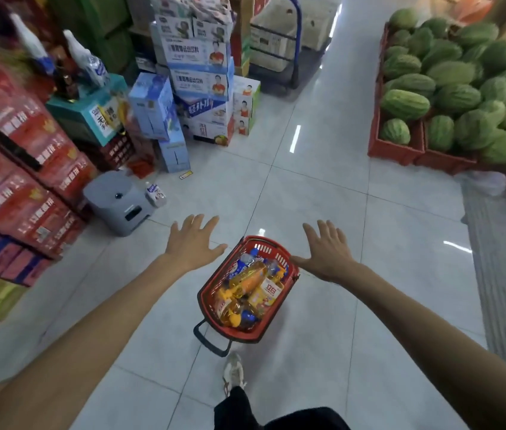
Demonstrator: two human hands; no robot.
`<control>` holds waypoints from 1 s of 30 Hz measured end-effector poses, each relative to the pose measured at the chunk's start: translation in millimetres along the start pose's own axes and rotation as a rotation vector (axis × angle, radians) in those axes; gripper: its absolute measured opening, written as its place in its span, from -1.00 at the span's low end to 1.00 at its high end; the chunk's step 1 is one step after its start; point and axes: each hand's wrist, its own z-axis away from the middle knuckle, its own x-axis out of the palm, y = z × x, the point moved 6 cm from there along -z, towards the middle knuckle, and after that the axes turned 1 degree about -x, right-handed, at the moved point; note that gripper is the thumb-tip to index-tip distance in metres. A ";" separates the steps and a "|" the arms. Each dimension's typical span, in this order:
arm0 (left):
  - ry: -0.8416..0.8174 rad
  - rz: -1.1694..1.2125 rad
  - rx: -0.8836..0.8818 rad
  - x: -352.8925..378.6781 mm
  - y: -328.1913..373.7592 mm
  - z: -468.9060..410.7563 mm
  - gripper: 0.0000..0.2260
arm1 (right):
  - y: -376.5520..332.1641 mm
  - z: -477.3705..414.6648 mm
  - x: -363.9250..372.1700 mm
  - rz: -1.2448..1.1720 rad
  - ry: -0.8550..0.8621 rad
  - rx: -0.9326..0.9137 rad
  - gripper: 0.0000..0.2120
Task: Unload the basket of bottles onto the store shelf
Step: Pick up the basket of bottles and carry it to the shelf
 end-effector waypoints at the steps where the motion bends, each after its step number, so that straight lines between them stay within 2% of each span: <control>1: -0.002 0.010 -0.017 -0.7 1.8 -7.3 -0.25 | 5.5 -12.2 -3.4 0.006 -0.003 -0.020 -0.02; 4: -0.013 0.011 -0.086 4.0 4.4 -21.0 -0.25 | 22.3 -50.1 -8.2 0.037 -0.018 -0.101 -0.02; 9: -0.050 0.016 -0.305 25.1 7.1 -11.7 -0.26 | 48.3 -116.1 2.2 0.069 -0.088 -0.266 -0.01; 13: -0.098 0.099 -0.494 64.4 20.2 23.4 -0.27 | 58.4 -153.9 26.4 0.126 -0.165 -0.411 -0.02; 18: -0.222 0.173 -0.612 130.3 44.2 52.6 -0.25 | 62.3 -184.1 67.8 0.209 -0.234 -0.504 0.00; 20: -0.276 0.205 -0.640 159.3 53.2 53.5 -0.25 | 57.6 -191.5 82.5 0.227 -0.270 -0.525 0.13; 22: -0.313 0.237 -0.667 186.0 60.0 49.9 -0.25 | 53.0 -200.7 99.2 0.230 -0.267 -0.547 0.37; 23: -0.332 0.263 -0.675 199.1 63.0 45.4 -0.25 | 51.0 -205.1 107.0 0.234 -0.268 -0.549 0.38; 26: -0.393 0.302 -0.688 234.5 70.8 28.4 -0.24 | 44.5 -220.2 130.8 0.238 -0.253 -0.560 0.04; 30: -0.375 0.385 -0.738 274.4 76.7 5.1 -0.24 | 39.8 -244.8 159.2 0.280 -0.277 -0.608 -0.07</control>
